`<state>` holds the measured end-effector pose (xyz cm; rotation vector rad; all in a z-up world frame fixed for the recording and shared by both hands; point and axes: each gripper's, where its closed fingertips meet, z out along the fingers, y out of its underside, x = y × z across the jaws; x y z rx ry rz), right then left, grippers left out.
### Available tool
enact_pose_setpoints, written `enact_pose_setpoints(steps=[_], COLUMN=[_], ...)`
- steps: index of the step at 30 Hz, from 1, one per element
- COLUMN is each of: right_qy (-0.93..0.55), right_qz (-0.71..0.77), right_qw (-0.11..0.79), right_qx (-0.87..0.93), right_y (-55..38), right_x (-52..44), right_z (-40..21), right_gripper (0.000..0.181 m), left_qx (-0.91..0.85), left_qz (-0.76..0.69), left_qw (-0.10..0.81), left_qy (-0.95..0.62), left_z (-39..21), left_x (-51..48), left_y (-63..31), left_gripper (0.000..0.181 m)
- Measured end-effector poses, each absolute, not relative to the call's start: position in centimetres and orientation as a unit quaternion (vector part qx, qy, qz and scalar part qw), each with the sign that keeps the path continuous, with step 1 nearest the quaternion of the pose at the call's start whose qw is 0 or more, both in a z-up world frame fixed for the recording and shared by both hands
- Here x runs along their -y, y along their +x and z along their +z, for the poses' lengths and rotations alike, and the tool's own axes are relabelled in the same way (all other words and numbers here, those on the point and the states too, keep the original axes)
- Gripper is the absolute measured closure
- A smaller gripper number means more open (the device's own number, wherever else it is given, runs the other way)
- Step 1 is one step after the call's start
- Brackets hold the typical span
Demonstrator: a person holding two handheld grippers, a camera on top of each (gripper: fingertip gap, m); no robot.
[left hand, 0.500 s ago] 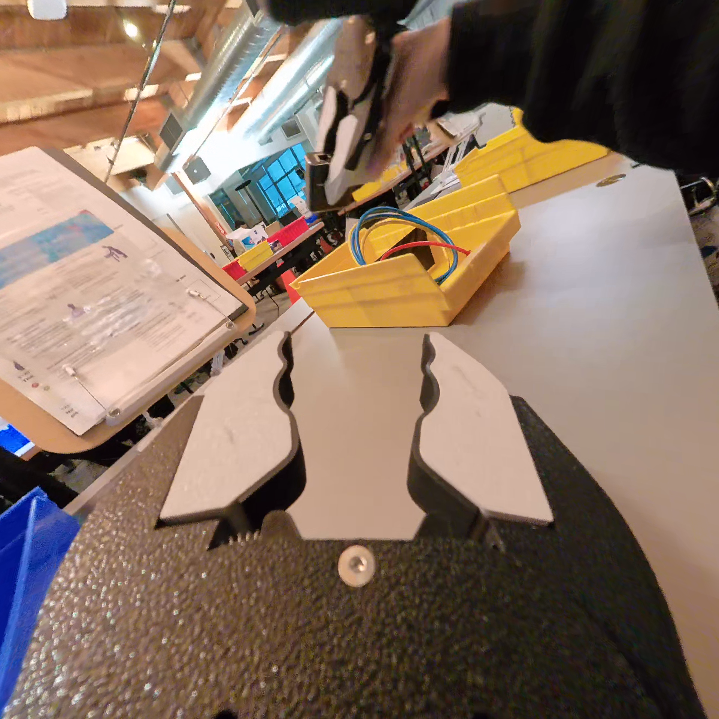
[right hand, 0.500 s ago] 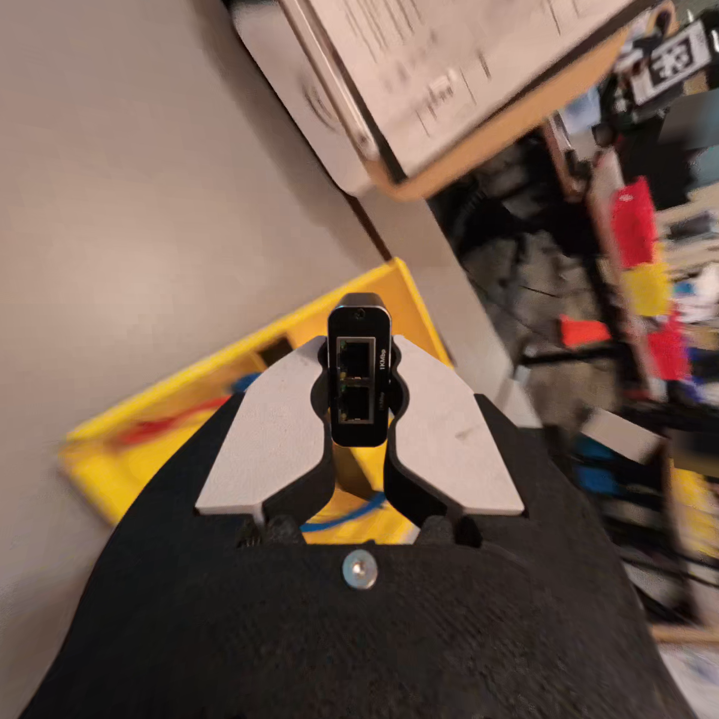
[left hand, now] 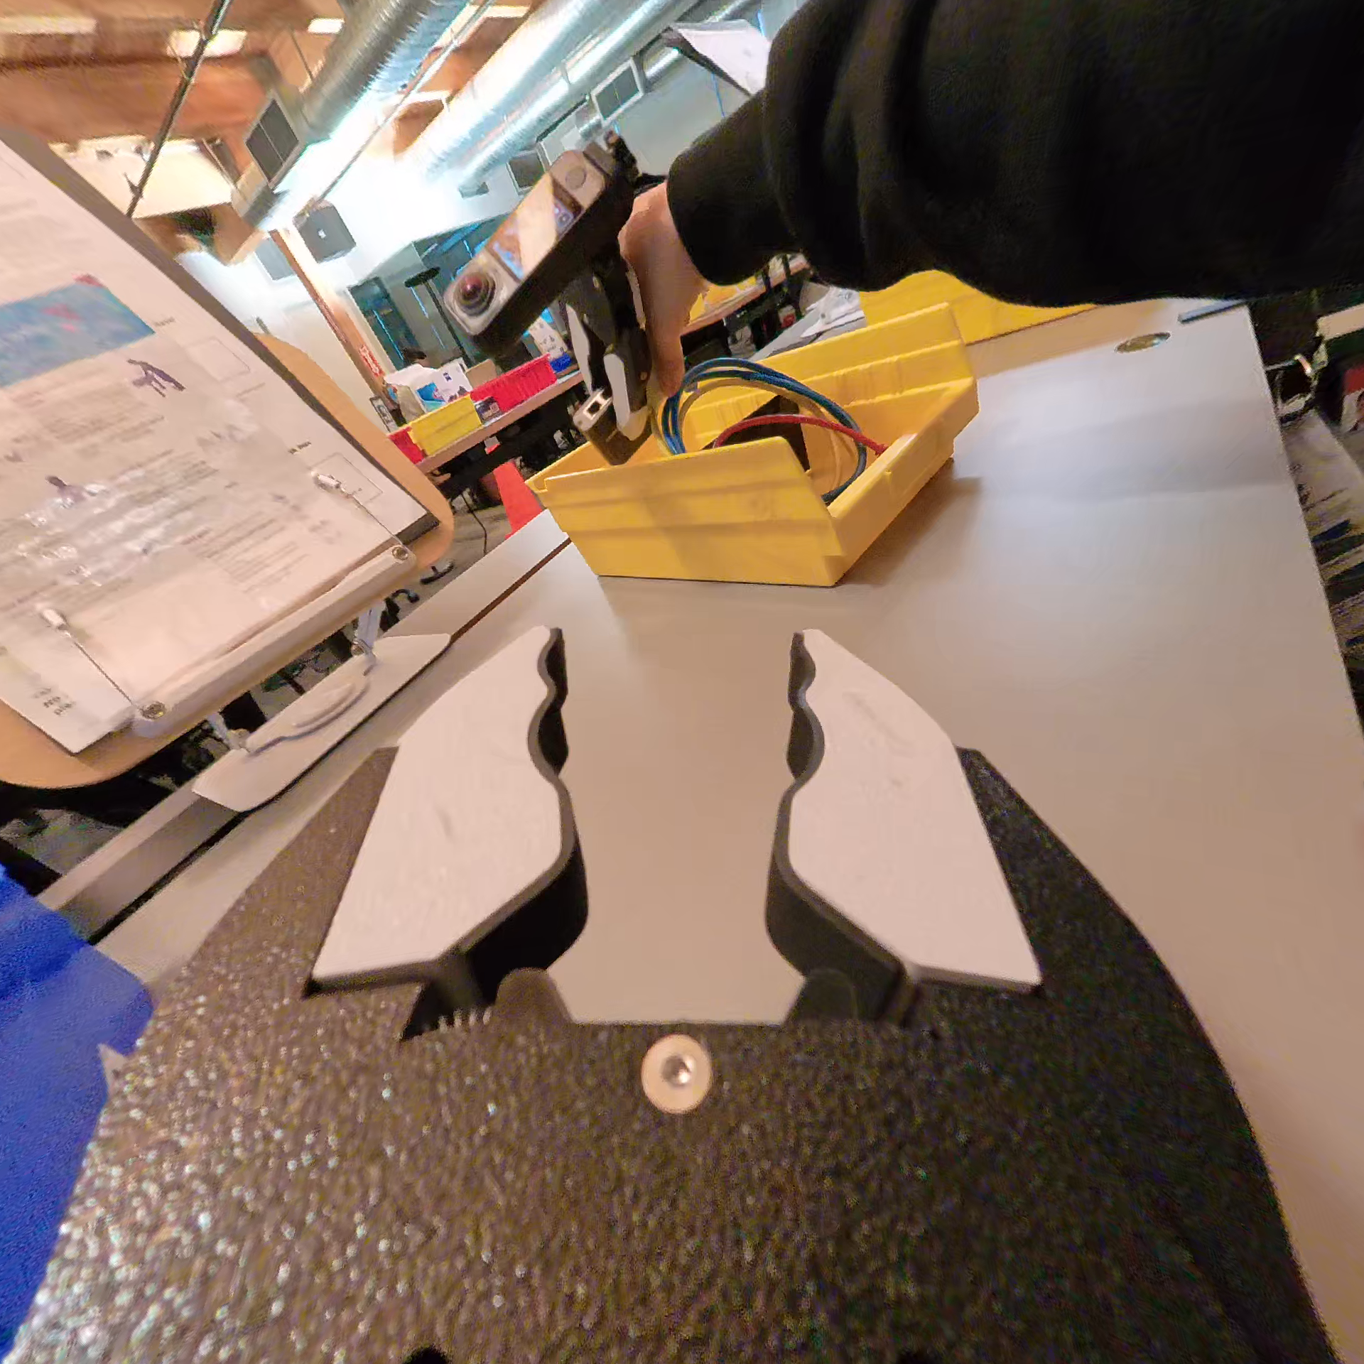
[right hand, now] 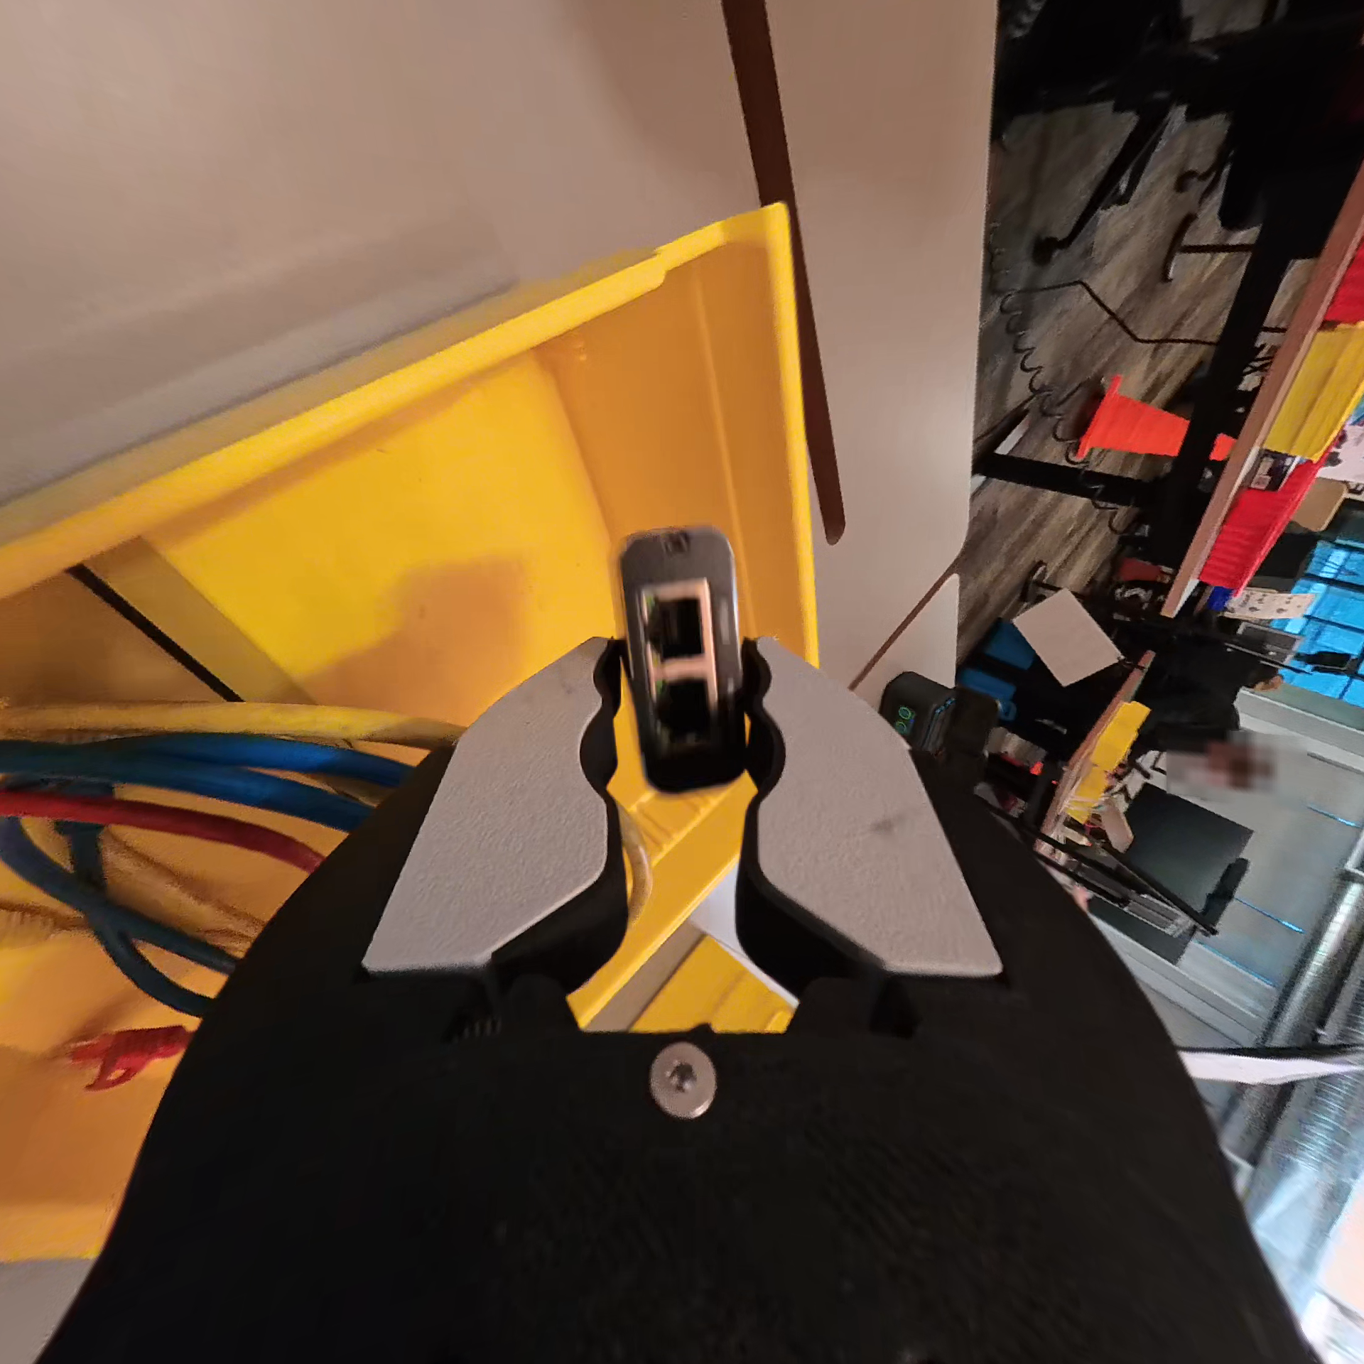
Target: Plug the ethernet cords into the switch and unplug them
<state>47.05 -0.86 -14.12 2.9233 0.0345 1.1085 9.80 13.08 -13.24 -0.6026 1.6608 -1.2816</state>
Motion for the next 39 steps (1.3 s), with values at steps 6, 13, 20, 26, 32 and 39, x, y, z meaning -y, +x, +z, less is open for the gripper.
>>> enact_pose_setpoints(steps=[6,13,20,26,32,39], right_qy=[0.929,0.881,0.813,0.744,0.758,0.767], right_qz=[0.365,0.358,0.336,0.341,0.338,0.33], right_qw=[-0.062,-0.264,-0.413,-0.493,-0.49,-0.497], right_qx=[0.029,0.161,0.237,0.296,0.267,0.237], right_y=[46.1,37.3,29.6,30.7,30.1,29.2], right_x=[1.1,4.7,9.4,11.5,10.9,9.1], right_z=[-11.5,-9.3,-12.3,-9.3,-9.1,-8.9], right_gripper=[0.139,0.126,0.117,0.11,0.108,0.109], left_qx=[-0.68,-0.683,-0.655,-0.674,-0.663,-0.643], left_qz=[-0.521,-0.533,-0.534,-0.507,-0.441,-0.379], left_qw=[0.449,0.412,0.37,0.328,0.351,0.426], left_qy=[-0.256,-0.283,-0.386,-0.425,-0.492,-0.511], left_z=[-13.9,-14.9,-16.1,-15.9,-16.6,-17.0], left_x=[-13.1,-11.5,-8.4,-0.8,2.4,-1.4], left_y=[9.9,10.4,13.1,19.8,27.4,31.7], left_gripper=[0.124,0.123,0.117,0.106,0.095,0.151])
